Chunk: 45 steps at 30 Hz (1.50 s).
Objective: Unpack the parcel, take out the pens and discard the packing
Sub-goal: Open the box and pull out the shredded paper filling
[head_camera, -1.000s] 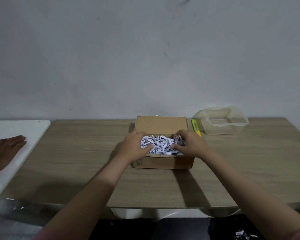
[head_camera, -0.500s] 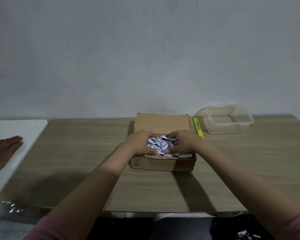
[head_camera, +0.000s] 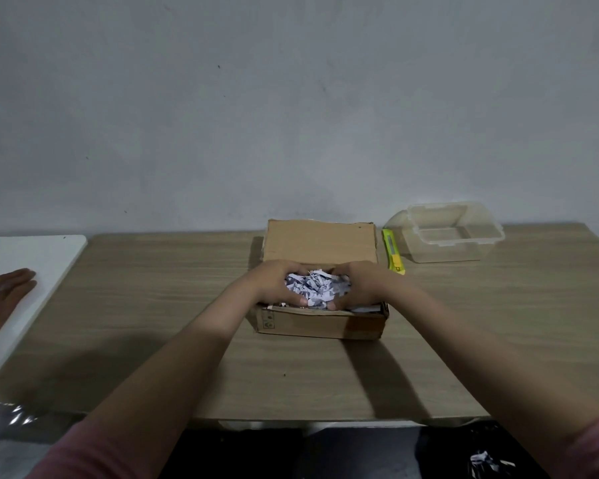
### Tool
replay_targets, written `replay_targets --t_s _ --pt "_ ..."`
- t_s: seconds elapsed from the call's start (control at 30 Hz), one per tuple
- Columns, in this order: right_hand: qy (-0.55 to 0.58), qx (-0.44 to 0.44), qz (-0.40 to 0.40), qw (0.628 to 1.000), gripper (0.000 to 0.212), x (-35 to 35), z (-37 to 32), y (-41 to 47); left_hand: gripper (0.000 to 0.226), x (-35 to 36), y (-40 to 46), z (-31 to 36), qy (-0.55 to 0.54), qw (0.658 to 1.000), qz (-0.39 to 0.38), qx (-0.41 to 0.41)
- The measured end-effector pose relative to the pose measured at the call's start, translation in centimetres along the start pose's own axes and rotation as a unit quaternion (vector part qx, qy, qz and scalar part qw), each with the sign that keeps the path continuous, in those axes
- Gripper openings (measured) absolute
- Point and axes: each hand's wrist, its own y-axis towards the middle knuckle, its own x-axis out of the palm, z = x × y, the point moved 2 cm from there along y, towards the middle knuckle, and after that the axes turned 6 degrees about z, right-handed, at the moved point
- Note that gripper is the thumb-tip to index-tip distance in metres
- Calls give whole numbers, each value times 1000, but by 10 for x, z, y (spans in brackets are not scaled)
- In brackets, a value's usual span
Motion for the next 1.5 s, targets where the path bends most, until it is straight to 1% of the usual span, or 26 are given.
replay_targets --t_s 0.1,0.23,0.37,0.47,0.57,0.73,0.9,1.07,1.13,1.23,1.3,1.5 --pt "8 22 -31 999 79 5 1 2 63 3 1 0 6 1000 -27 -3" --pt "12 32 -40 999 68 10 1 2 64 6 1 0 24 999 -40 -2" --pt "13 34 -41 998 68 11 3 2 62 12 1 -2 65 997 -45 2" --pt "3 32 -43 999 73 12 3 1 60 13 0 -3 92 994 -57 0" --pt "-5 24 -48 999 76 10 1 -2 59 13 2 -3 90 993 -70 -8" --pt "-20 14 -72 997 67 9 -3 1 57 15 5 3 110 989 -93 -26" --pt "-33 5 -81 996 71 8 2 -2 54 13 7 0 117 985 -121 -31" --pt "-36 7 -92 995 75 9 -1 0 56 15 5 4 95 987 -125 -40" --pt "-6 7 -91 996 75 10 -2 -1 58 19 2 5 68 990 -113 -47" --pt "86 12 -99 991 70 15 -3 -3 58 23 3 1 27 994 -88 -54" --pt "126 20 -97 987 69 19 -1 -2 57 23 3 0 10 995 -85 -54" --pt "222 33 -73 972 75 27 3 1 61 21 3 0 -29 995 -85 -50"
